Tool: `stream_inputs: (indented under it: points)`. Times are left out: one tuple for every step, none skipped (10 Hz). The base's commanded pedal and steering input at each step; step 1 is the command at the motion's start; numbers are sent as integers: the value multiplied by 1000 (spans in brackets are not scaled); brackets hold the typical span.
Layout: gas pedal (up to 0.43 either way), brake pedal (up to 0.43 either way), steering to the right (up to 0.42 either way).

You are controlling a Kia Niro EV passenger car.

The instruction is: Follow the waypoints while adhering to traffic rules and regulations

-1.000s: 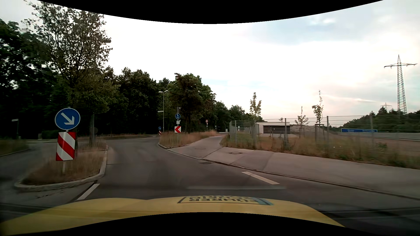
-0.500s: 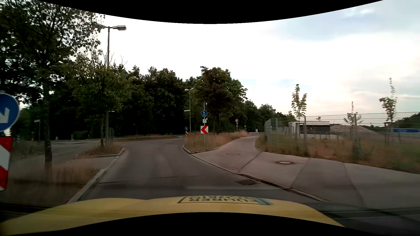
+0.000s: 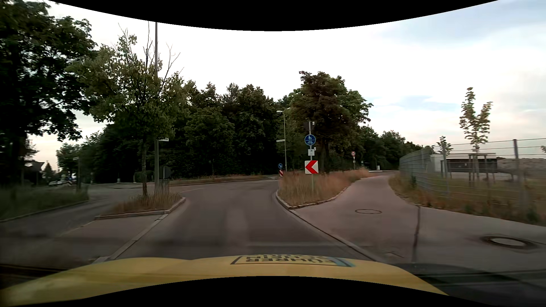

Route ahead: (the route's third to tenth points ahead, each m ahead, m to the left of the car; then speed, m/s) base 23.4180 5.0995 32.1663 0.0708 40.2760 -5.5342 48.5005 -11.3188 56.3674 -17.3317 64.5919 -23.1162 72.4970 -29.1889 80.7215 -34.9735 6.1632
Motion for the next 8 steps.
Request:
stream_inputs:
  points:
    - [59, 0, -202]
    - [59, 0, -190]
    - [59, 0, -175]
    - [59, 0, -157]
    - [59, 0, -139]
    - [59, 0, -122]
    - [59, 0, -109]
    - [59, 0, -95]
